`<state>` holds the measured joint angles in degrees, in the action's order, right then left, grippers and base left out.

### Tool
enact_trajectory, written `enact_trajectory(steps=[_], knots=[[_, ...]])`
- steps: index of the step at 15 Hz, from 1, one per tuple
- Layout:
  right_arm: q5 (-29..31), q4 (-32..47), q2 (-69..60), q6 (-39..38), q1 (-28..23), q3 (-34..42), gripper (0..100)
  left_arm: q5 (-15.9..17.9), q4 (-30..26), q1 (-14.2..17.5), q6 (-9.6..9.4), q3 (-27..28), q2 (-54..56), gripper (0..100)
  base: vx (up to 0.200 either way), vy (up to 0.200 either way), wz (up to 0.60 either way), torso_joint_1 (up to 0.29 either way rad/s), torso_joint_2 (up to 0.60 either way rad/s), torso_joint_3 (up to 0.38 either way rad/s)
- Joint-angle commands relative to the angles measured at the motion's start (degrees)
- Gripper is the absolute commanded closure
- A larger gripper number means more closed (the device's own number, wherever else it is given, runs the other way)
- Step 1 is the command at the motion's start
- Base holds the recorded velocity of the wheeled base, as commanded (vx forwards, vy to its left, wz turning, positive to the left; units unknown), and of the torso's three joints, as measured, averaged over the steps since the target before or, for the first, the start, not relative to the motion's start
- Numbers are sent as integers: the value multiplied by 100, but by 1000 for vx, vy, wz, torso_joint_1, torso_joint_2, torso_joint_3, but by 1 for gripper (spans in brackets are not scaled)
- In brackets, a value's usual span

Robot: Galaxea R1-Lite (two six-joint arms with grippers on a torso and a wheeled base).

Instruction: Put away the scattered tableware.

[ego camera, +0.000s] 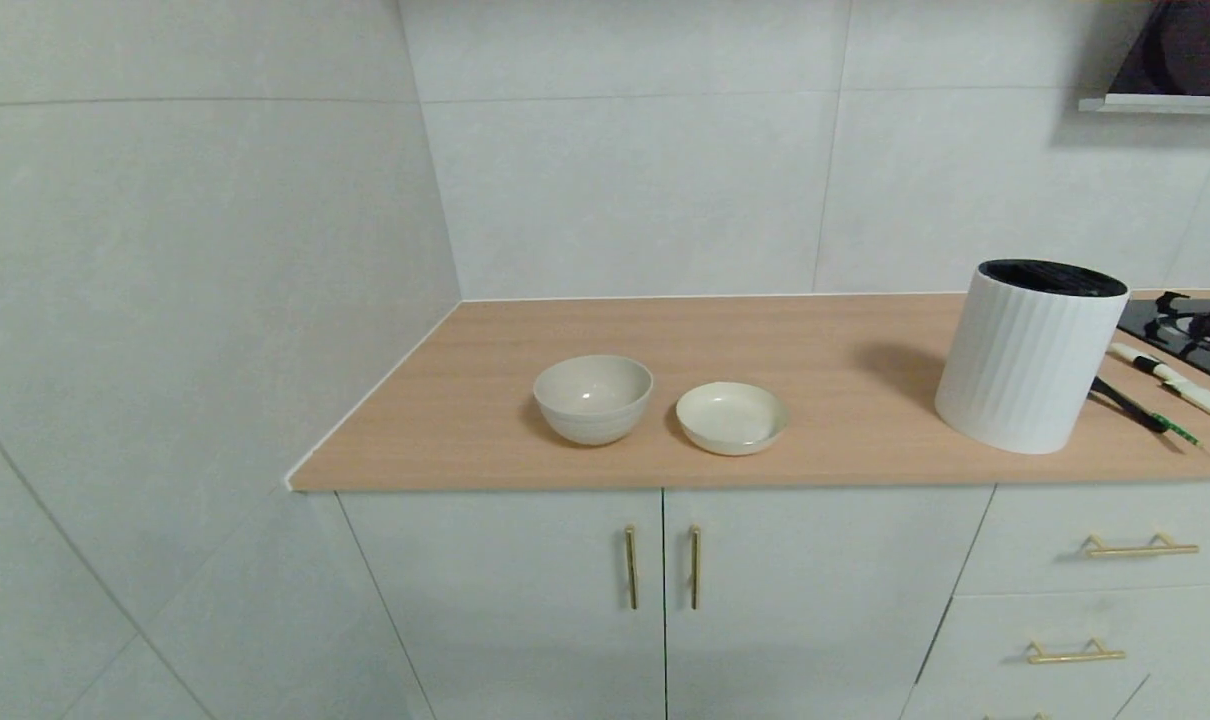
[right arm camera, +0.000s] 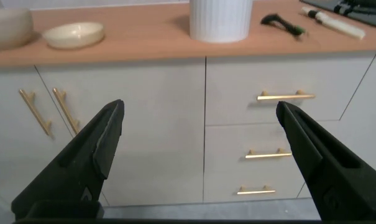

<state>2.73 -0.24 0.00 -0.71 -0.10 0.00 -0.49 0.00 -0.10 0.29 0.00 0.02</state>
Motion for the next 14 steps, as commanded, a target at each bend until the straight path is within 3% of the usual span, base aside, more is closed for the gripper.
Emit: enact_trajectory(steps=[1, 14], knots=[[-1, -2, 9, 0, 1, 0, 0, -4, 0, 1, 6, 0, -2, 0, 0, 0, 0, -217, 515, 286], [-1, -2, 0, 0, 1, 0, 0, -4, 0, 1, 6, 0, -2, 0, 0, 0, 0, -184, 479, 297]])
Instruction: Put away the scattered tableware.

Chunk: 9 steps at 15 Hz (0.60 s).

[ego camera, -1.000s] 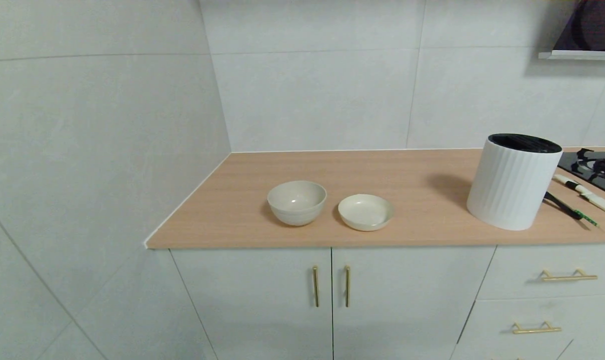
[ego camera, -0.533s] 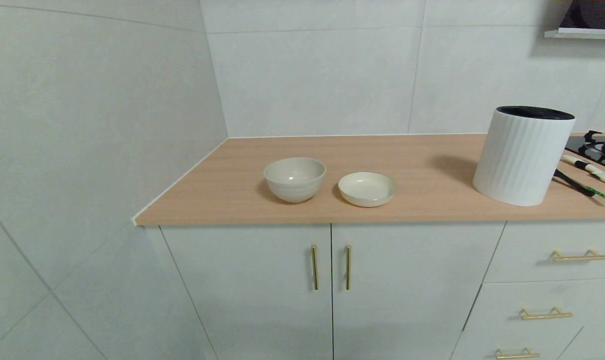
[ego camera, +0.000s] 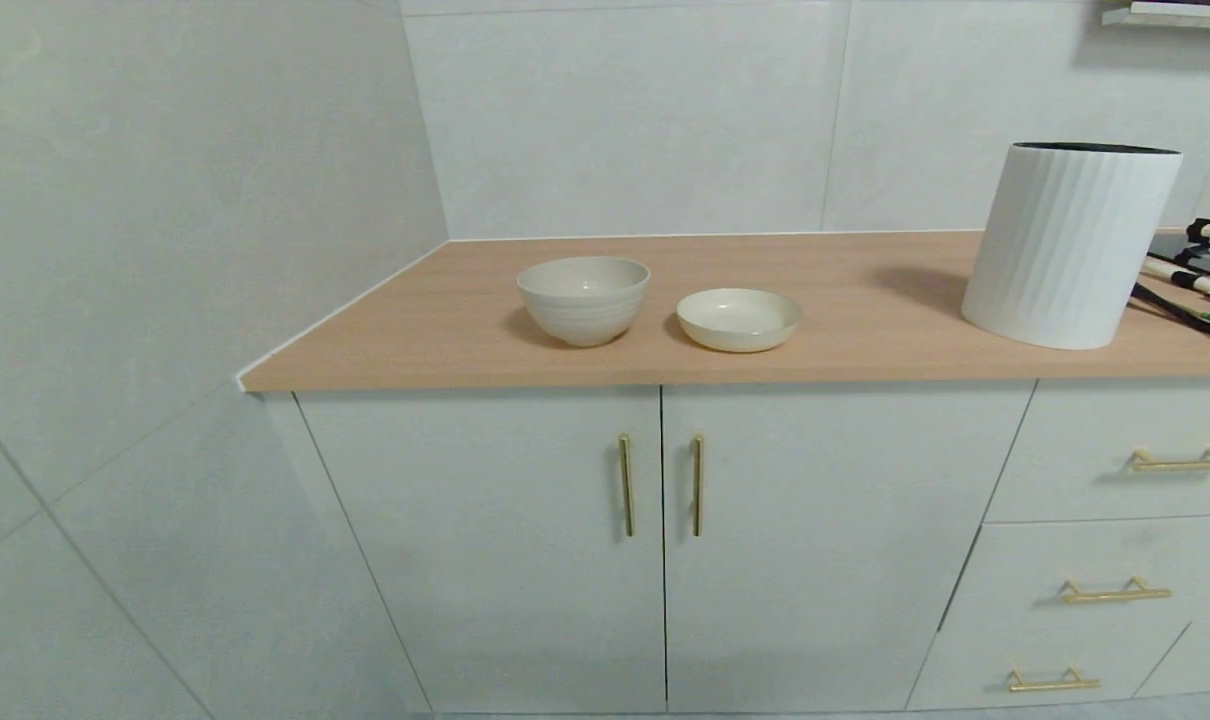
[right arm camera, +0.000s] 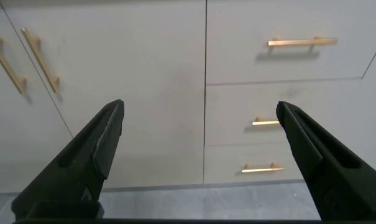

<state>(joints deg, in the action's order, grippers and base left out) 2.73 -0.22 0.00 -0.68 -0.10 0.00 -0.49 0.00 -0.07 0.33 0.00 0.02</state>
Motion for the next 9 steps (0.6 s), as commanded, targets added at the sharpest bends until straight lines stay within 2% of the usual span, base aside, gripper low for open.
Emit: enact_trajectory(steps=[1, 6, 9], knots=[[-1, -4, 0, -2, 1, 0, 0, 5, 0, -1, 2, 0, -2, 0, 0, 0, 0, -144, 461, 310], [-1, -4, 0, -2, 1, 0, 0, -4, 0, -1, 2, 0, -2, 0, 0, 0, 0, -102, 437, 319], [-1, -4, 0, -2, 1, 0, 0, -4, 0, -1, 2, 0, -2, 0, 0, 0, 0, -32, 124, 80]])
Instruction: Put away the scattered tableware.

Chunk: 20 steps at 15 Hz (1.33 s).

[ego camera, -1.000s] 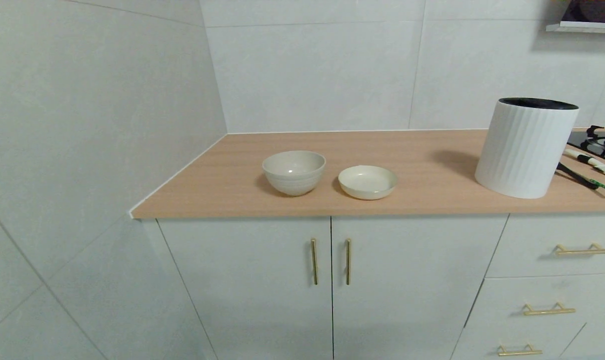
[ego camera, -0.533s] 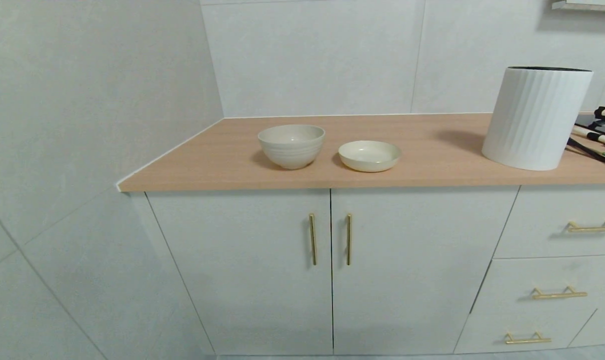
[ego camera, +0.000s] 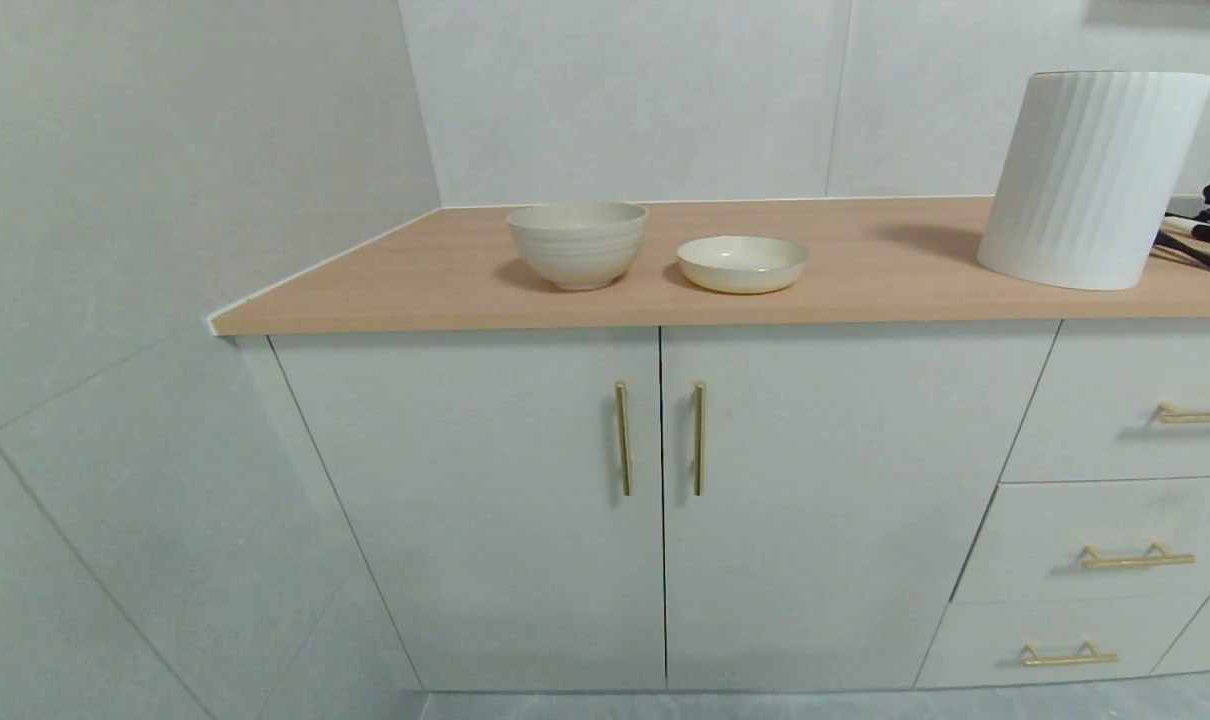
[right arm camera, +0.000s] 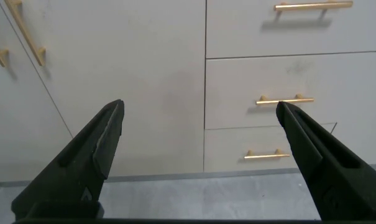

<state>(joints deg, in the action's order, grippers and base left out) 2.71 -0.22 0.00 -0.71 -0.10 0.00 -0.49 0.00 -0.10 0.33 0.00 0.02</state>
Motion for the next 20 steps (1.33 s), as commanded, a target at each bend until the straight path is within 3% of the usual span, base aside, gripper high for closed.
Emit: enact_trajectory(steps=[1, 10, 12, 14, 15, 17, 20], knots=[[2, -4, 0, 0, 1, 0, 0, -4, 0, 1, 2, 0, -2, 0, 0, 0, 0, 0, 0, 0], [-16, -4, 0, 88, 1, 0, 0, 5, 0, 1, 2, 0, -2, 0, 0, 0, 0, 0, 0, 0], [-148, -13, 0, 176, 1, -9, 0, -4, 0, 1, -7, 0, -2, 0, 0, 0, 0, 0, 0, 0], [-640, -13, 70, 167, 27, -281, 0, 5, 0, 1, -7, 0, -2, 0, 0, 0, 0, 0, 0, 0], [-1193, 48, 650, -246, 150, -1125, 0, -4, 0, 1, -7, 0, -2, 0, 0, 0, 0, 0, 0, 0], [-1809, 83, 2092, -131, 335, -1573, 0, 5, 0, 1, -7, 0, -2, 0, 0, 0, 0, 0, 0, 0], [-2011, 83, 3577, 0, 713, -2118, 0, 5, 0, 1, -7, 0, -2, 0, 0, 0, 0, 0, 0, 0]])
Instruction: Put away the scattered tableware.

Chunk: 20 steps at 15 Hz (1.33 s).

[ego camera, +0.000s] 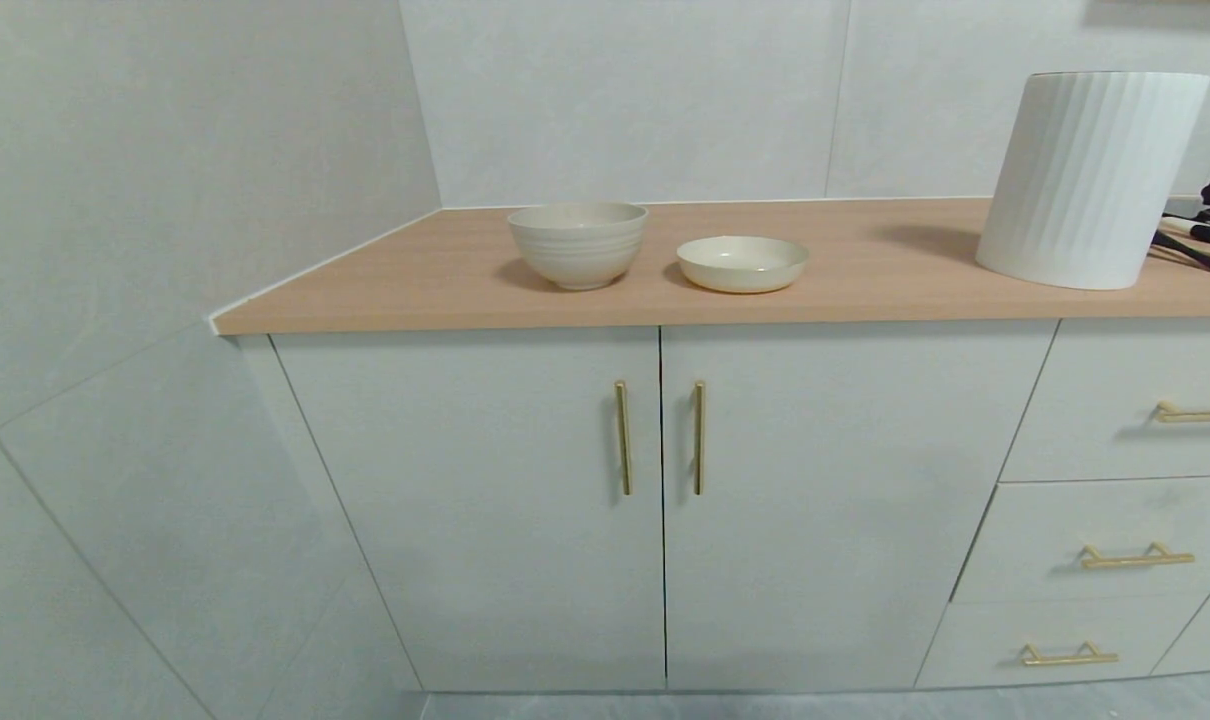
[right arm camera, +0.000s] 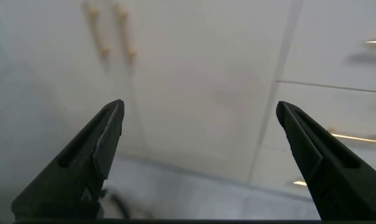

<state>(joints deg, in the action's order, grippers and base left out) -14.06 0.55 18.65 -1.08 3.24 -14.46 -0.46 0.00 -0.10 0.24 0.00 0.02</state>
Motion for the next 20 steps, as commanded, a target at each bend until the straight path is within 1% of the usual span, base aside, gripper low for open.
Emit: enact_trajectory(steps=[1, 3, 4, 7, 8, 9, 11, 14, 16, 18, 20], knots=[[-308, -2, 2723, 47, 950, -1024, 0, -6, 0, 1, 2, 0, -2, 0, 0, 0, 0, 0, 0, 0], [-335, -292, 4076, 12, 1530, -1463, 0, 2, 0, 1, 2, 0, -2, 0, 0, 0, 0, 0, 0, 0], [-335, -670, 4815, -94, 1838, -1701, 0, 2, 0, 1, 2, 0, -2, 0, 0, 0, 0, 0, 0, 0], [-335, -2147, 6537, -375, 2304, -2131, 0, -6, 0, 1, 2, 0, -2, 0, 0, 0, 0, 0, 0, 0], [-335, -2419, 6898, -428, 2400, -2246, 0, -6, 0, 1, 2, 0, -2, 0, 0, 0, 0, 0, 0, 0], [-335, -2481, 7012, -445, 2418, -2325, 0, -6, 0, 1, 2, 0, -2, 0, 0, 0, 0, 0, 0, 0], [-343, -2533, 7803, -498, 2506, -3010, 0, -6, 0, 1, 2, 0, -2, 0, 0, 0, 0, 0, 0, 0], [-510, -2551, 8488, -964, 2638, -3828, 0, -6, 0, 1, 2, 0, -2, 0, 0, 0, 0, 0, 0, 0], [-510, -2586, 9024, -999, 2752, -4355, 0, -6, 0, 1, 2, 0, -2, 0, 0, 0, 0, 0, 0, 0], [-502, -2779, 9394, -1052, 2752, -4513, 0, 2, 0, 1, 2, 0, -2, 0, 0, 0, 0, 0, 0, 0], [-493, -3421, 9684, -1324, 2761, -4504, 0, -6, 0, 1, 2, 0, -2, 0, 0, 0, 0, 0, 0, 0]])
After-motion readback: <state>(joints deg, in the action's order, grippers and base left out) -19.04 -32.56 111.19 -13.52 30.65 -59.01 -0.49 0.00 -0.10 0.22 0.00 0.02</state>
